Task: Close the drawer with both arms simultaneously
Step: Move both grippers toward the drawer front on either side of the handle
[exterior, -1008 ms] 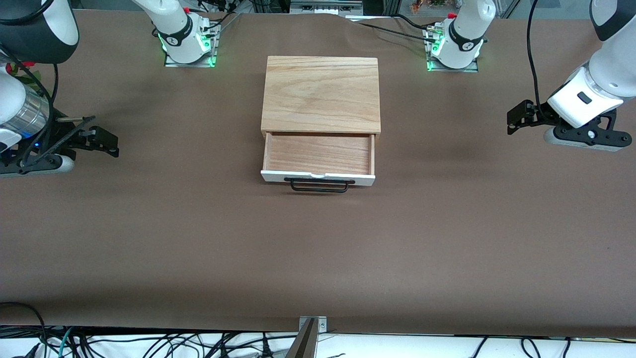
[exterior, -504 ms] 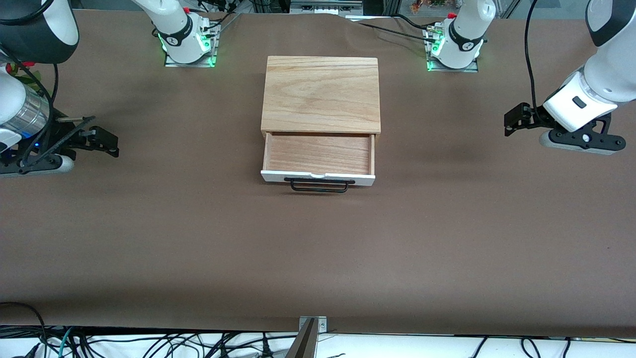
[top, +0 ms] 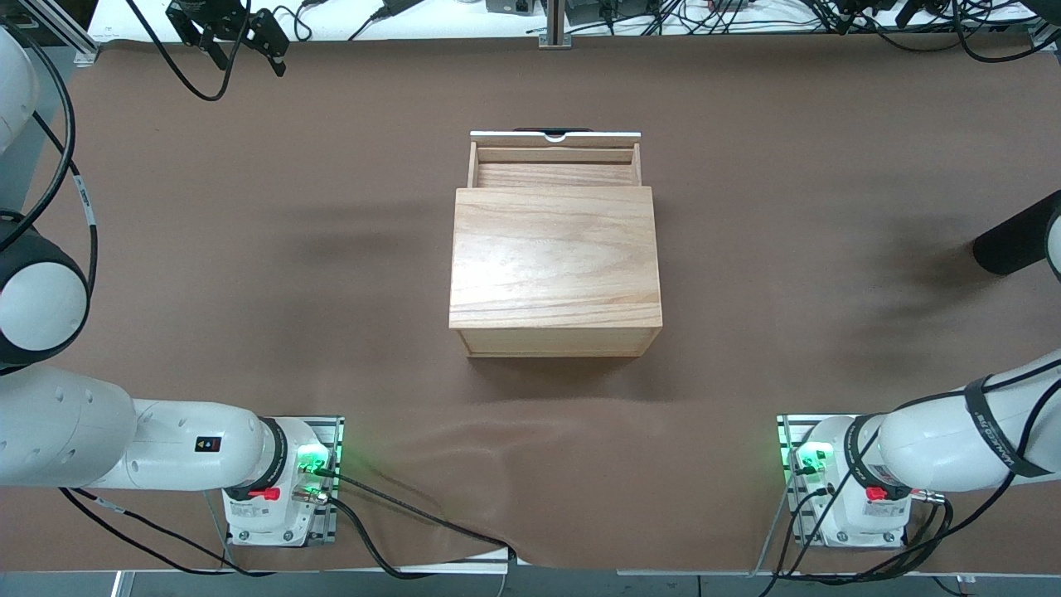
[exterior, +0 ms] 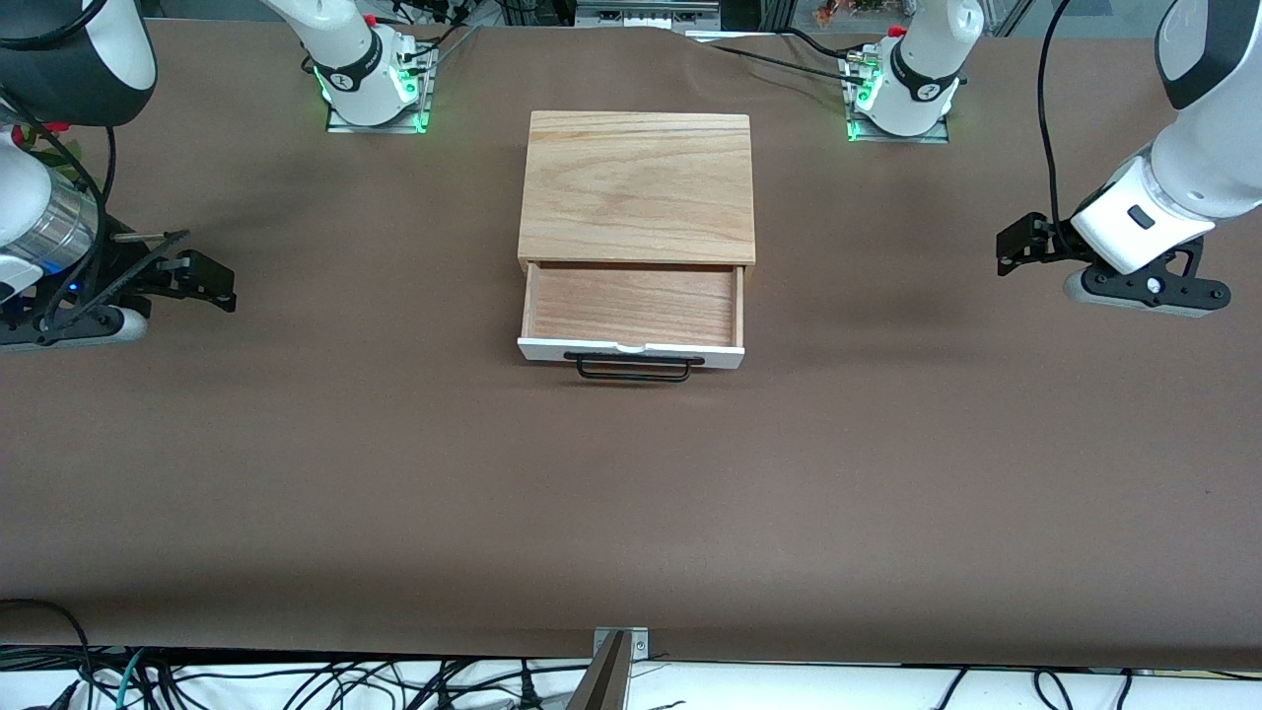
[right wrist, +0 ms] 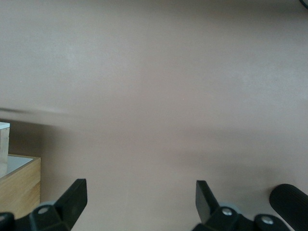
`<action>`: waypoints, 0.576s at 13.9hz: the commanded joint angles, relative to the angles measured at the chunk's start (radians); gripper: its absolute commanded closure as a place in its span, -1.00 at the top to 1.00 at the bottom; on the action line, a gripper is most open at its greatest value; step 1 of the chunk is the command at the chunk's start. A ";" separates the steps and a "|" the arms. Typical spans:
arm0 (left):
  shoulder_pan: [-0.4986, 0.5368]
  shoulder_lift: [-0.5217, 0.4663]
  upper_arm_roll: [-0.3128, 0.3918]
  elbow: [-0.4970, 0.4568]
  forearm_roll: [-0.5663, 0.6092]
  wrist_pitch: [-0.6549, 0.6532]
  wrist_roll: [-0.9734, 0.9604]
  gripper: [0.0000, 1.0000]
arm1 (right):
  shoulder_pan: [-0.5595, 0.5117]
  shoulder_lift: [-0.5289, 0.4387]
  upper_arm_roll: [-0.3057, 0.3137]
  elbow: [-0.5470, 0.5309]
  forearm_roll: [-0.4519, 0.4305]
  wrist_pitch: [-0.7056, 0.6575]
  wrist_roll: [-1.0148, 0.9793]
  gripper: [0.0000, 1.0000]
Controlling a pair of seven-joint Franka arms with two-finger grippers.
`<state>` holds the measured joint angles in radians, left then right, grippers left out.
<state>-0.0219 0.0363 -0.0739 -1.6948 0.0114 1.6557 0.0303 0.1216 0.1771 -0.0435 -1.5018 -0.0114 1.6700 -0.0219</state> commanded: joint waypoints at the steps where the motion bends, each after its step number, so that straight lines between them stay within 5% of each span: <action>1: -0.015 0.016 0.003 0.037 -0.040 -0.024 0.023 1.00 | -0.002 -0.004 0.004 0.005 0.008 -0.006 0.013 1.00; 5: -0.090 0.114 0.000 0.059 -0.157 -0.001 0.014 1.00 | 0.001 0.035 0.005 -0.001 0.014 0.013 0.013 1.00; 8: -0.145 0.276 -0.001 0.222 -0.160 0.022 0.010 1.00 | 0.007 0.071 0.005 0.000 0.016 0.042 0.002 1.00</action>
<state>-0.1347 0.1857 -0.0820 -1.6221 -0.1296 1.6984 0.0292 0.1252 0.2253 -0.0403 -1.5063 -0.0076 1.6881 -0.0205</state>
